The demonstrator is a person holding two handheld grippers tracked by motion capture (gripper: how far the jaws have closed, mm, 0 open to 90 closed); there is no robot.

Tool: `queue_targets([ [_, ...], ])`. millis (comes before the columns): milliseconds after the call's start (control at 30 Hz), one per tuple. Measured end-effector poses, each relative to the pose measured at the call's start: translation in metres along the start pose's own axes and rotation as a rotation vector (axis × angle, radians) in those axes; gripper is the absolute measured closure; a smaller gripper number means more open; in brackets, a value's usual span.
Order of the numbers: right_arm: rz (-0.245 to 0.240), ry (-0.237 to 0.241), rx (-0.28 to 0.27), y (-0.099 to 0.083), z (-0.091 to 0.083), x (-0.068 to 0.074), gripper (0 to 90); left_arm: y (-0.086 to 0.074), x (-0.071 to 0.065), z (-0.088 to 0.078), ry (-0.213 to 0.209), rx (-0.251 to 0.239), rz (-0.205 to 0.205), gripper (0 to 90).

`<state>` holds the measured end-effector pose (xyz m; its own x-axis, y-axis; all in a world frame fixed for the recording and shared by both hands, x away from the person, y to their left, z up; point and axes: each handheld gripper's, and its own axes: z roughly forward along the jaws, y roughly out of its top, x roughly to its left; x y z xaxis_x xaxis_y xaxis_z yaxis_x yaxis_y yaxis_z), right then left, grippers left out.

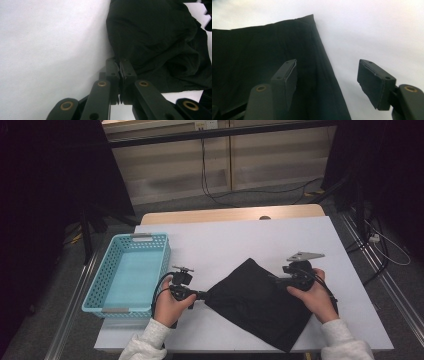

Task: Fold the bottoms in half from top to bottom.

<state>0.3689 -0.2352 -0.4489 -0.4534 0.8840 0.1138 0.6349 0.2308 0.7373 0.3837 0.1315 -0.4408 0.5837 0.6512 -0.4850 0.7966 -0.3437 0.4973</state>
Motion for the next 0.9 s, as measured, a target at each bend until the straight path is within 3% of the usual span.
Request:
queue_targets([
  [67, -0.008, 0.001, 0.047, 0.004, 0.012, 0.001, 36.5, 0.000, 0.001, -0.002, 0.000, -0.007, -0.004, 87.3],
  [133, -0.021, 0.023, 0.073, 0.004, 0.020, 0.004, 47.4, 0.000, 0.001, -0.002, -0.001, -0.004, -0.003, 87.3],
  [233, -0.050, 0.015, 0.074, 0.004, 0.023, 0.012, 54.1, 0.000, 0.002, -0.002, 0.005, 0.002, -0.002, 87.4],
  [333, -0.040, 0.072, 0.073, 0.005, 0.024, 0.016, 80.6, 0.001, 0.002, -0.002, 0.004, 0.003, -0.008, 87.4],
  [467, -0.048, 0.110, 0.083, 0.005, 0.024, 0.021, 83.2, 0.004, 0.004, -0.005, -0.001, 0.005, -0.014, 87.4],
  [600, -0.040, 0.113, 0.066, 0.007, 0.023, 0.016, 84.1, 0.011, 0.007, -0.008, 0.016, -0.003, -0.007, 87.5],
  [767, -0.029, 0.090, 0.029, 0.018, 0.023, 0.011, 84.5, 0.027, 0.010, -0.015, 0.038, -0.032, -0.019, 87.6],
  [900, -0.038, 0.065, -0.006, 0.036, 0.029, 0.009, 84.6, 0.040, 0.011, -0.020, 0.071, -0.066, -0.029, 87.6],
])
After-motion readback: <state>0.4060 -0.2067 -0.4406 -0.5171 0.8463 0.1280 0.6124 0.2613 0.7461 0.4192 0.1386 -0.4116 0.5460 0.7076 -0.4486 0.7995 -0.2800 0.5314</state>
